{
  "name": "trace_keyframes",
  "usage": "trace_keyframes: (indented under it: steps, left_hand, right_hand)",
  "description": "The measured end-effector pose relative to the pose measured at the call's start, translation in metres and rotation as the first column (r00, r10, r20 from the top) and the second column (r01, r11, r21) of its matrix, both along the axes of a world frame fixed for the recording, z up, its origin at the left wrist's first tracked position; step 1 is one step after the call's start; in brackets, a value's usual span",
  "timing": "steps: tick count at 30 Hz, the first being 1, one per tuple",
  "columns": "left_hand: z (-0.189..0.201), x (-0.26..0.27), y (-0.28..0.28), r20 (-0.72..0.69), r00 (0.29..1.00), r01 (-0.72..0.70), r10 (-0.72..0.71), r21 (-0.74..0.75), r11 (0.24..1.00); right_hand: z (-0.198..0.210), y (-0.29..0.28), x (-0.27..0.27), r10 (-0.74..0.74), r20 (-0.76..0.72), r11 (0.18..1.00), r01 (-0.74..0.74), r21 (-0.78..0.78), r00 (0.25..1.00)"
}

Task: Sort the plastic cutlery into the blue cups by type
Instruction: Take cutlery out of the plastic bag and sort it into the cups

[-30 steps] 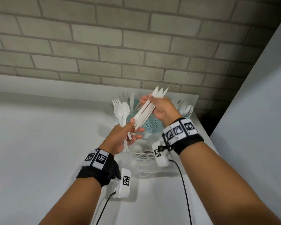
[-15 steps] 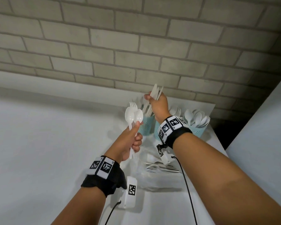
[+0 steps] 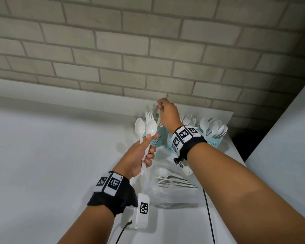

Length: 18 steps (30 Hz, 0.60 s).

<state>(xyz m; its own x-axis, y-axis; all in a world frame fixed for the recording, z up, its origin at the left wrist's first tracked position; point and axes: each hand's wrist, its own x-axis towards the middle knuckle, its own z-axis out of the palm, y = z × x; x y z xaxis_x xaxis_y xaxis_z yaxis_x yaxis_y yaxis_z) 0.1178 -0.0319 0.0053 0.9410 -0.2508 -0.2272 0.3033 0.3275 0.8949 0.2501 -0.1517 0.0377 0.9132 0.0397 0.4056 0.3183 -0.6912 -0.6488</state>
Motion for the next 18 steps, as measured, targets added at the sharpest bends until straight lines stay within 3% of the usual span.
trace_keyframes:
  steps: [2,4,6,8,10,11,15,18]
  left_hand:
    - [-0.001,0.0,0.0,0.006,1.0,0.005,-0.005,-0.003,1.0]
    - [-0.003,0.0,-0.001,0.009,1.0,0.011,-0.011,-0.021,1.0]
    - [-0.003,0.0,-0.001,0.023,1.0,0.011,-0.011,-0.028,1.0]
    - [-0.004,-0.001,-0.003,0.04,0.999,0.01,-0.009,-0.02,1.0]
    - [-0.004,0.0,-0.006,0.049,0.999,0.004,-0.004,-0.008,1.0]
    - [-0.004,-0.001,-0.008,0.05,0.999,0.003,-0.003,0.0,1.0]
    - [-0.001,-0.005,-0.015,0.017,0.999,0.034,-0.034,-0.02,0.999]
    - [0.005,-0.007,-0.019,-0.029,0.997,0.063,-0.064,-0.044,0.997]
  right_hand:
    - [-0.002,-0.002,0.001,-0.022,-0.023,0.969,0.016,-0.247,0.999]
    - [0.003,-0.004,-0.002,-0.037,-0.044,0.938,0.019,-0.346,0.998]
    - [0.011,-0.004,-0.006,-0.041,0.037,0.954,0.05,-0.295,0.998]
    - [0.02,-0.006,-0.015,-0.066,0.119,0.993,0.076,-0.086,0.991]
    - [0.029,-0.007,-0.033,-0.021,0.074,0.987,0.009,0.159,0.997]
    - [0.032,-0.008,-0.043,0.008,0.035,0.978,-0.015,0.208,0.999]
    - [0.03,-0.013,-0.072,0.051,-0.153,0.983,-0.022,0.183,0.987]
    - [0.022,-0.022,-0.086,0.076,-0.344,0.992,-0.036,0.12,0.936]
